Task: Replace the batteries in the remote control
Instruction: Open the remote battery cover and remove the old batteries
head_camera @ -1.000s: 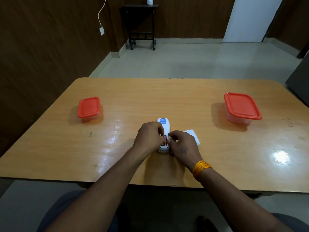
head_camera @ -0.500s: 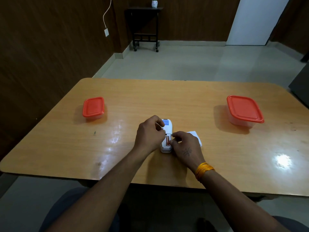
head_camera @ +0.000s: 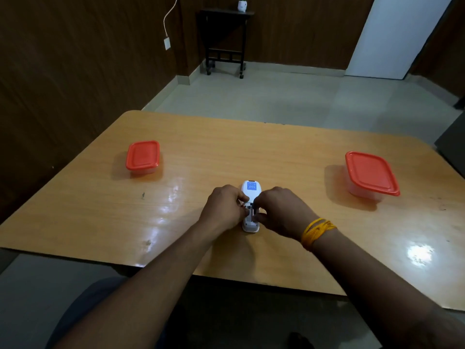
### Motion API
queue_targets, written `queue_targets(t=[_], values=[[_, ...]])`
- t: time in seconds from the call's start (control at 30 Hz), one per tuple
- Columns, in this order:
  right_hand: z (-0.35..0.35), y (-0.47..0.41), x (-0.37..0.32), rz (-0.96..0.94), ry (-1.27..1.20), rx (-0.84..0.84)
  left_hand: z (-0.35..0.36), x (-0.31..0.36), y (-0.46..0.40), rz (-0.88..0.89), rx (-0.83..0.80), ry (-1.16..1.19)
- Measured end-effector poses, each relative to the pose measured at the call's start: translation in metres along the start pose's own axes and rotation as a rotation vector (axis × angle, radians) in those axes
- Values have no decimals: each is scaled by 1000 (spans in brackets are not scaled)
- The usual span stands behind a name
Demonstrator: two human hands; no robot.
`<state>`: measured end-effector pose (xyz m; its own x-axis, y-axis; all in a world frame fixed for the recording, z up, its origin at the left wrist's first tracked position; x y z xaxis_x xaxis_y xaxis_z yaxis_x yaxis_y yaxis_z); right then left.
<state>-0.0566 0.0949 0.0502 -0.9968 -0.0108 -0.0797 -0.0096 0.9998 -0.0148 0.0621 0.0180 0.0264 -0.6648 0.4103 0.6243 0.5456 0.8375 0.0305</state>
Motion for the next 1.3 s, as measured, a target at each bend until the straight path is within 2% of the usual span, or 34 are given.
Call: queue_targets(t=[0.17, 0.37, 0.5, 0.6, 0.73, 0.97, 1.3], values=[[-5, -10, -11, -92, 88, -61, -1, 2, -3, 20, -40, -40], [-6, -8, -15, -169, 108, -54, -4, 6, -3, 42, -69, -39], [-2, 2, -17, -234, 5, 12, -4, 6, -2, 53, -89, -15], [-1, 10, -19, -286, -39, 139, -6, 5, -3, 37, -81, -10], [-2, 12, -12, -214, -107, 254, -6, 3, -2, 35, -97, -13], [12, 19, -13, -145, -206, 219, -3, -1, -8, 13, -79, -11], [21, 13, 4, 251, -557, 176, -2, -2, -7, 17, -77, -20]])
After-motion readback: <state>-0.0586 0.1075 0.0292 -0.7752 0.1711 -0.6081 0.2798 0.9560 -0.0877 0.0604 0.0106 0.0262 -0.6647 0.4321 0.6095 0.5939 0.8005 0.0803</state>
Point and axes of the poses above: each hand's wrist, its own y-axis away from the middle knuckle, its own z-axis out of the palm, x = y × z, the point moved 5 cm from there along -y, towards the middle knuckle, and after that the axes turned 2 degrees about -y, right-handed, at the moved point
